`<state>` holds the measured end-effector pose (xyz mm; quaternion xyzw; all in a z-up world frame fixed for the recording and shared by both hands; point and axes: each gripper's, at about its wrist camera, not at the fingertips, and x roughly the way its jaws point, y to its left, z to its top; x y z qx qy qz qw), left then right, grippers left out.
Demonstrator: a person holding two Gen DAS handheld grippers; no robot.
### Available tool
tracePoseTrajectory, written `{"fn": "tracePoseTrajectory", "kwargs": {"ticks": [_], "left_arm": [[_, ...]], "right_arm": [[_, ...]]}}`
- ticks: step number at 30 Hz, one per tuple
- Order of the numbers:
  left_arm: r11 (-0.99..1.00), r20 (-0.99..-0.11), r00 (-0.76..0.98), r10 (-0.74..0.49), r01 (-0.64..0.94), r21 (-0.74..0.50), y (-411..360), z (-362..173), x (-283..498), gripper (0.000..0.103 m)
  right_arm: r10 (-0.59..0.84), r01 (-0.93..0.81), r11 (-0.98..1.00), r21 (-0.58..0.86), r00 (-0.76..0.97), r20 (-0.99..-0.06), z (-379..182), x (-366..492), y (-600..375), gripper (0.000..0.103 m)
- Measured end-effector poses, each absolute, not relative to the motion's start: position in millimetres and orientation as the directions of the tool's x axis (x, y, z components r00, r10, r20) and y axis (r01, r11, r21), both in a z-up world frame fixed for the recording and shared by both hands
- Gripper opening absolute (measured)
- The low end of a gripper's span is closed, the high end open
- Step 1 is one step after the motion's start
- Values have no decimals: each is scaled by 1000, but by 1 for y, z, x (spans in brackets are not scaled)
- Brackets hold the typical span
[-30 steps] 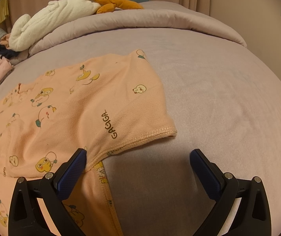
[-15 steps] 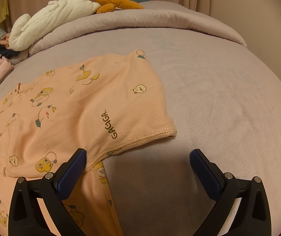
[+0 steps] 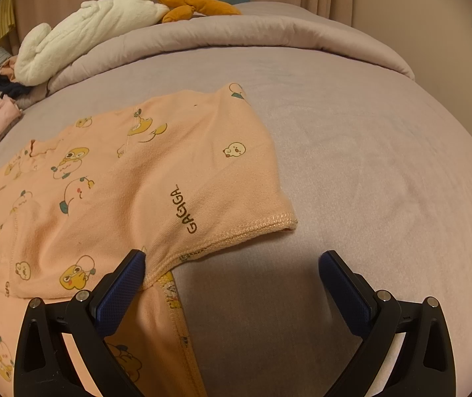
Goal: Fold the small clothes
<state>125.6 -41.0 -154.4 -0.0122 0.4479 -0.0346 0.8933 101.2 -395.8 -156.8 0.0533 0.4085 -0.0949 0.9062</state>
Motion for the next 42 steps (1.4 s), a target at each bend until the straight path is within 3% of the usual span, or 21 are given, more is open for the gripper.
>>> {"fn": "tracePoseTrajectory", "kwargs": {"ticks": [31,33,36,42], "left_arm": [[999,-812,582,-34,37,-16,-49,-153,129,103],[998,-836,545,-57,12,-61,-47,-146,134,102],[975,-825,533,-189,6,-220,-44,-123,137,102],[911,-800,473,-369,14,-412,-70,-93,154,102]], "right_arm": [[-141,220,976,3,637,-758,-157,105,-394,102],[-136,215,977,0,622,-771,-154,108,-394,102],[-77,163,986,33,625,-777,-142,108,-396,102],[47,74,987,143,719,-693,-87,96,-417,102]]}}
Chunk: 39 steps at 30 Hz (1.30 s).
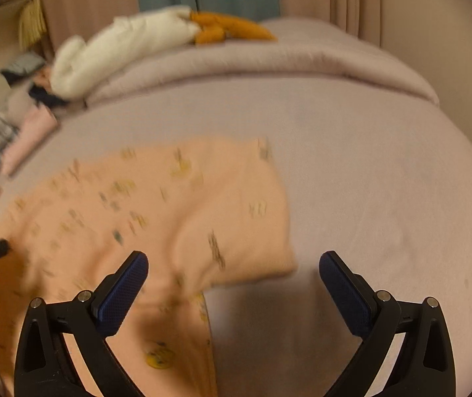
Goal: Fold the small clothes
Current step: 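Move the left tool across the sleepsuit toward the other sleeve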
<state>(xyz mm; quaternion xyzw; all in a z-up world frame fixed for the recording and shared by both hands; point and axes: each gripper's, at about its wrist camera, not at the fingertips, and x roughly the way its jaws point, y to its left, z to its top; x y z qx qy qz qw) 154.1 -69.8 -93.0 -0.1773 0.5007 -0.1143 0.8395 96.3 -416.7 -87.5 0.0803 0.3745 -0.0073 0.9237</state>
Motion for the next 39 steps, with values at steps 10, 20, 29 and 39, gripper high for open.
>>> {"fn": "tracePoseTrajectory", "kwargs": {"ticks": [10,20,29,39], "left_arm": [[975,-854,503,-132,-88,-203,-46,-90,144,101],[934,-727,613,-310,50,-355,-64,-21,103,102],[862,-775,388,-499,126,-492,-147,-99,166,63],[859,-795,339,-503,94,-503,-168,-137,191,6]], "right_arm": [[78,117,968,221,699,-711,-92,86,-434,102],[96,118,961,249,703,-705,-82,82,-435,102],[130,136,938,318,715,-687,-83,74,-443,99],[133,172,918,358,717,-684,-86,72,-452,98]]}}
